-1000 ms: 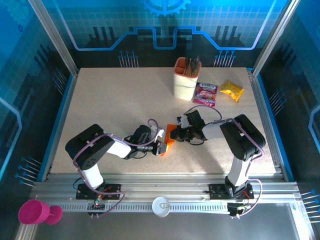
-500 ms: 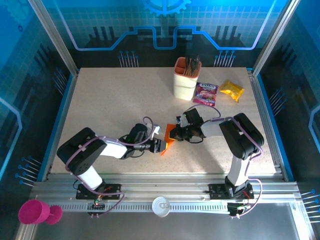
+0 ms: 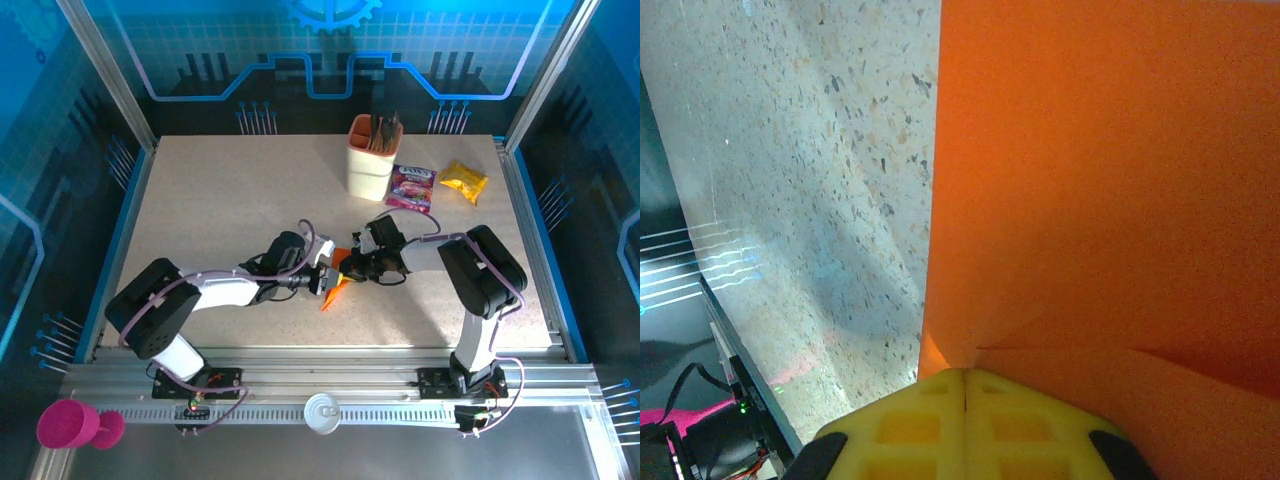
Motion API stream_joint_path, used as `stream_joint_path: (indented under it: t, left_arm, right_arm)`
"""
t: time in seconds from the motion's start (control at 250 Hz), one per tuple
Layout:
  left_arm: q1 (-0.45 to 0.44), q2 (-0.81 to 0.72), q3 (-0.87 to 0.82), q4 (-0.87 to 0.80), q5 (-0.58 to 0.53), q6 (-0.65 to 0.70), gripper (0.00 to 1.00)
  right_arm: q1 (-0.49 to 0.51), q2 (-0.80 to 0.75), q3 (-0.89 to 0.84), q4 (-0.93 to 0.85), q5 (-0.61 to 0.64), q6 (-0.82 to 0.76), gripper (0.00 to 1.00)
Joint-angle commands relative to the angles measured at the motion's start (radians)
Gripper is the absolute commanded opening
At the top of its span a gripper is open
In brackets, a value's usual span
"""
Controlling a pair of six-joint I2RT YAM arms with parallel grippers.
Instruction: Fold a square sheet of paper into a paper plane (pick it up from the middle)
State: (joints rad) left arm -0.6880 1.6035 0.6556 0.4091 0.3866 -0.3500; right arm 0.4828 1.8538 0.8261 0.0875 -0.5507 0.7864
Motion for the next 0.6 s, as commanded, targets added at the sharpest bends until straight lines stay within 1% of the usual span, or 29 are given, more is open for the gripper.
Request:
stream_joint_path:
  t: [0.0,0.36,0.595]
  left_arm:
    - [-0.017,0.047,0.042,-0.065,0.044,0.056,0.0]
    - [-0.021,0.141,0.061,-0.039,0.025,0.07,0.0]
    - [-0.024,0.154,0.06,-0.079,-0.014,0.089,0.0]
  right_arm:
    - [0.022,0.105,-0.051,-0.163,0.144,-0.007,0.0]
    - [0.022,0.116,-0.053,-0.161,0.14,-0.007,0.0]
    - [0.022,0.123,-0.053,-0.165,0.144,-0.004,0.0]
